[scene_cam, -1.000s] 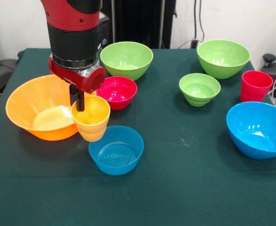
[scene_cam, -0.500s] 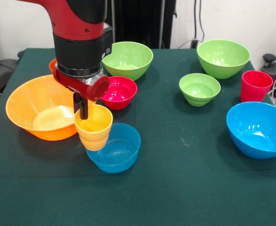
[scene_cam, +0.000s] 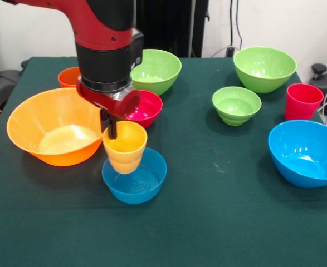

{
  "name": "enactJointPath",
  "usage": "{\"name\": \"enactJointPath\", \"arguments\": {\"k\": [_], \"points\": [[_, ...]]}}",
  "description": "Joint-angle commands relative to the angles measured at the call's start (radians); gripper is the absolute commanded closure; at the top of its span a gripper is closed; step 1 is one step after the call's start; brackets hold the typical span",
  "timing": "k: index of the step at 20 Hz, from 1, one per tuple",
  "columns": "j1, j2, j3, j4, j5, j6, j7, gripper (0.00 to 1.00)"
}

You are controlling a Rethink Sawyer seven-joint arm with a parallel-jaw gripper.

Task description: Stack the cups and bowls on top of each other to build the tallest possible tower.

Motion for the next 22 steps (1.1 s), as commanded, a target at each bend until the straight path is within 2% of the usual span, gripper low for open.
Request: {"name": "enactJointPath", "arguments": {"k": [1, 5, 8, 14, 22], "points": [[0.048, 0.000, 0.073, 0.083, 0.041, 0.003, 0.071, 1.00], [0.060, 0.006, 0.062, 0.064, 0.052, 0.008, 0.076, 1.00], [0.071, 0.020, 0.049, 0.048, 0.046, -0.032, 0.079, 1.00], [0.088, 0.038, 0.012, 0.012, -0.002, -0.105, 0.064, 1.00], [0.109, 0.045, -0.032, -0.019, -0.024, -0.108, 0.033, 1.00]]}}
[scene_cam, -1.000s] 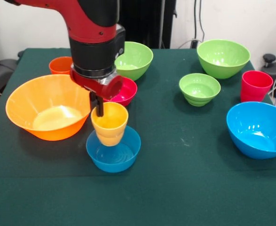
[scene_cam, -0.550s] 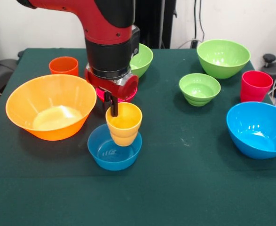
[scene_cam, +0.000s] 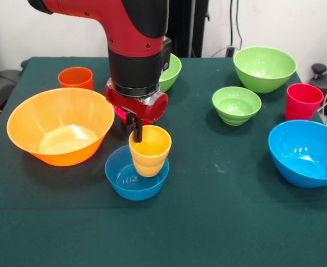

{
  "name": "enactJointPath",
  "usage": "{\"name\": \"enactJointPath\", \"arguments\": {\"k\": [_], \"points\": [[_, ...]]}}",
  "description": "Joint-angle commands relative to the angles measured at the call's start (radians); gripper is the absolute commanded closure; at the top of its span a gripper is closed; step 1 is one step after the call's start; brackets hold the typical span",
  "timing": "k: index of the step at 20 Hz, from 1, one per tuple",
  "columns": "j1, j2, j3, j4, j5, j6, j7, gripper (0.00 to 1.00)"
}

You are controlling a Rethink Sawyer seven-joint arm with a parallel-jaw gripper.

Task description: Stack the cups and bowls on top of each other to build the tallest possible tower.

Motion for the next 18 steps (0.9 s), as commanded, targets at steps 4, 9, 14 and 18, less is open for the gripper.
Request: {"name": "enactJointPath", "arguments": {"k": [4, 9, 14, 18], "points": [[0.017, 0.032, 0.013, -0.051, -0.058, -0.052, -0.002, 1.00], [0.010, 0.037, 0.018, -0.067, -0.057, -0.041, -0.020, 1.00], [0.004, 0.023, 0.027, -0.043, -0.055, -0.051, -0.026, 1.00], [-0.015, 0.031, 0.050, -0.048, -0.047, -0.066, -0.038, 1.00]]}}
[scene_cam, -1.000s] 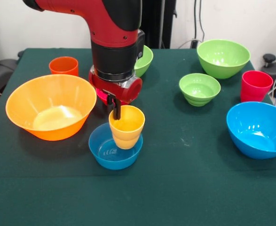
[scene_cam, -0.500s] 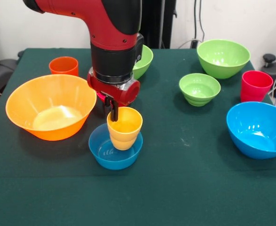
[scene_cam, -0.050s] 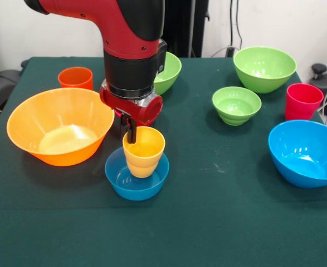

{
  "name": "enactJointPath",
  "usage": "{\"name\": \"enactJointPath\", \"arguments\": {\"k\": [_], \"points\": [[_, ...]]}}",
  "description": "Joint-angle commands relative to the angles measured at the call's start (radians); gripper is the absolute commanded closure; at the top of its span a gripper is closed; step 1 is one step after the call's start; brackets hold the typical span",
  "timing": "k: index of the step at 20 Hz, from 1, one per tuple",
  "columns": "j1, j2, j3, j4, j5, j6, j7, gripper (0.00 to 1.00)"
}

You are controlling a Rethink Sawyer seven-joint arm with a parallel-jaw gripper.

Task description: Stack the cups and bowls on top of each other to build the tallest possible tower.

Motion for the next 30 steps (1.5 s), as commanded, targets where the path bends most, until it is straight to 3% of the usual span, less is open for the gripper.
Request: {"name": "enactJointPath", "arguments": {"k": [1, 11, 30], "points": [[-0.020, 0.025, 0.076, -0.044, -0.044, -0.059, -0.039, 1.00], [-0.042, 0.025, 0.103, -0.049, -0.029, -0.034, -0.054, 1.00], [-0.018, 0.044, 0.104, -0.053, 0.002, -0.025, 0.010, 1.00]]}}
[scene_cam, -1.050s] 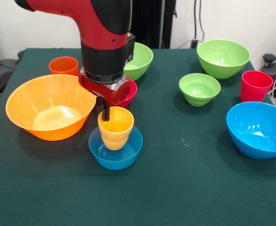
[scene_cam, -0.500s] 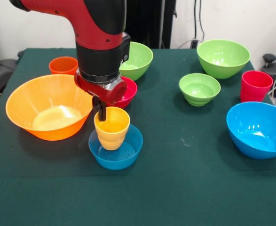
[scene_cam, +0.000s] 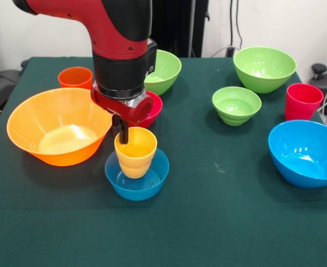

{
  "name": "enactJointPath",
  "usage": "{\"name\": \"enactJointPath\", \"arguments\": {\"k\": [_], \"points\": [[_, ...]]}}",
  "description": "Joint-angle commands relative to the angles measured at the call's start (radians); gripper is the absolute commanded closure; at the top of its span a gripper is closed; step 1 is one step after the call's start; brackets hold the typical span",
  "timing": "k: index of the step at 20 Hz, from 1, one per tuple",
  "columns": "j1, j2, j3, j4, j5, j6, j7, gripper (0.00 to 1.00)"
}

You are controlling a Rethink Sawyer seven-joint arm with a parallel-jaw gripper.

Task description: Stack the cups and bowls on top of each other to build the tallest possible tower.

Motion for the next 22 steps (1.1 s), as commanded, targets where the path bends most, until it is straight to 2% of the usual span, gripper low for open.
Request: {"name": "enactJointPath", "arguments": {"k": [1, 9, 17, 22], "points": [[0.011, 0.045, 0.091, -0.058, 0.000, -0.027, 0.003, 1.00], [-0.017, 0.056, 0.112, -0.087, -0.021, -0.032, -0.048, 1.00], [0.001, 0.062, 0.097, -0.112, -0.029, -0.046, -0.028, 1.00], [0.009, 0.063, 0.086, -0.121, -0.022, -0.002, -0.025, 1.00]]}}
